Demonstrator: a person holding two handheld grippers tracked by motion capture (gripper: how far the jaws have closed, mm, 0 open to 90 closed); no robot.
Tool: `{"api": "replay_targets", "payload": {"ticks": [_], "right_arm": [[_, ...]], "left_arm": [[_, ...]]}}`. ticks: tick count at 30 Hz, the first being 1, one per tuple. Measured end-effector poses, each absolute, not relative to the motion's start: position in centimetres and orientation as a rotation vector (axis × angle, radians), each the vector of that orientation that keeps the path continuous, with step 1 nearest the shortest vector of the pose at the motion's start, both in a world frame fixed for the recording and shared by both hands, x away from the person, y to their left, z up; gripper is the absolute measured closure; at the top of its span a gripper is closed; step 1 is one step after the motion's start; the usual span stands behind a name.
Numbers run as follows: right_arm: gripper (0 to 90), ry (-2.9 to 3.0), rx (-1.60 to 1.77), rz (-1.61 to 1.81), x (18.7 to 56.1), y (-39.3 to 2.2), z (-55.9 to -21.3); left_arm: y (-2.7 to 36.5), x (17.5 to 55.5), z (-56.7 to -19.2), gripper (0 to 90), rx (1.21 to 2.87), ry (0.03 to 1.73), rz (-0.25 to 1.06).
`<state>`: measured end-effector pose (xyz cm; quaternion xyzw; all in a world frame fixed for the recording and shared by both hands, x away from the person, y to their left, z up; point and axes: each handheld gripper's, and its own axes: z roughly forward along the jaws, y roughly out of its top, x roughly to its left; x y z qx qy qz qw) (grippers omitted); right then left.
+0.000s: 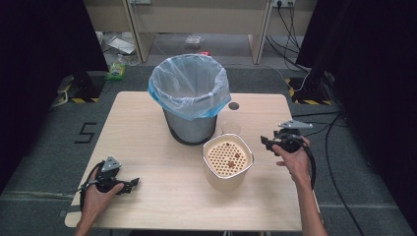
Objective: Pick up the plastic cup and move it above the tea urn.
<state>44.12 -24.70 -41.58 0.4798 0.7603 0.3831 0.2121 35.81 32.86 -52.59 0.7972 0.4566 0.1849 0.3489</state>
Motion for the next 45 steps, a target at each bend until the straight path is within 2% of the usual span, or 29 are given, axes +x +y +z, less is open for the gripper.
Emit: {"api": "replay_targets", "payload": {"ticks": [8, 25, 38, 45], "right_arm": [[43.6, 2.137, 1.328, 1.008, 46.6, -23.1, -40.8], [54.3, 2.223, 1.283, 1.046, 50.5, -19.5, -41.5], [59.3, 2.313, 1.261, 1.063, 51.7, -17.1, -42.3], [69.5, 2.379, 1.252, 1.012, 52.6, -16.3, -43.2]], "left_arm": [[32.9, 35.8, -52.6, 0.0, 2.067, 1.183, 0.479], [32.9, 35.8, -52.6, 0.0, 2.067, 1.183, 0.479], [32.9, 35.8, -52.6, 0.0, 2.067, 1.183, 0.479], [32.9, 35.8, -52.6, 0.0, 2.067, 1.183, 0.479]]}}
